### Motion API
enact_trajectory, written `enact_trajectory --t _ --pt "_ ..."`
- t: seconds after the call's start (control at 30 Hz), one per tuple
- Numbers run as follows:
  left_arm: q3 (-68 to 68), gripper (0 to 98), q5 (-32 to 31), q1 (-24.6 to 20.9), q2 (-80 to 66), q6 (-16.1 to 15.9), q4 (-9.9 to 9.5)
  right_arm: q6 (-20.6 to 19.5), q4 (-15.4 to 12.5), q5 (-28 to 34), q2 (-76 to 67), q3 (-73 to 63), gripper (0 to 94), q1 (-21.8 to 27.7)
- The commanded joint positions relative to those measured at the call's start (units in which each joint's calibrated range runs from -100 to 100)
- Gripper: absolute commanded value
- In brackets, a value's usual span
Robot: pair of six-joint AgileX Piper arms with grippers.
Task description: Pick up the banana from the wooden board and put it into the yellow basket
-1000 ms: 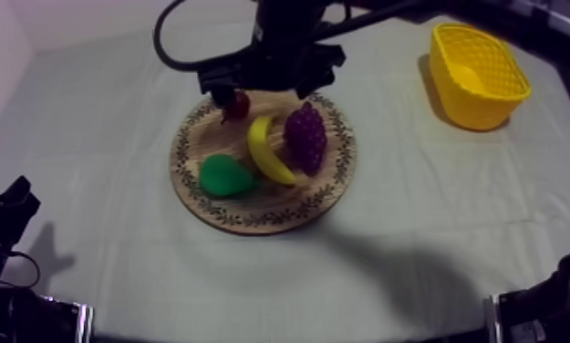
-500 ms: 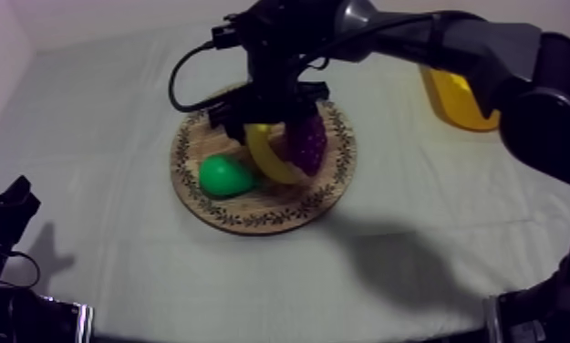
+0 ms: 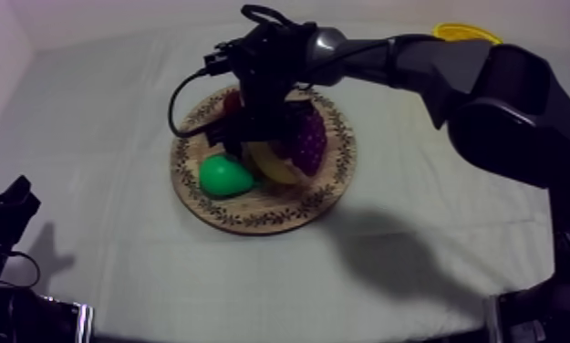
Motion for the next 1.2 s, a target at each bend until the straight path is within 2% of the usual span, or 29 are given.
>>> enact_trajectory --t 0.0,0.2,0.33,0.57,0.83,1.17 --pt "0.0 0.1 0.0 0.0 0.0 0.0 -0.03 0.2 0.1 -0.9 0.8 -0.9 43.6 0.2" --pt "0.0 0.1 0.0 0.0 0.0 0.0 -0.03 0.1 0.6 -2.6 2.3 -2.5 22.6 0.7" --pt "0.0 0.1 0.0 0.0 0.0 0.0 -0.03 -0.1 0.8 -3.6 2.7 -2.7 17.2 0.9" --pt "0.0 0.1 0.0 0.0 0.0 0.0 -0.03 -1.0 1.9 -3.5 -0.6 -0.3 15.6 1.1" --pt "0.0 0.1 0.0 0.0 0.0 0.0 -0.03 -1.4 3.1 -1.0 -11.3 6.4 15.7 1.0" --pt "0.0 0.1 0.0 0.0 0.0 0.0 -0.03 -1.0 6.9 1.2 -27.2 11.4 15.7 3.8"
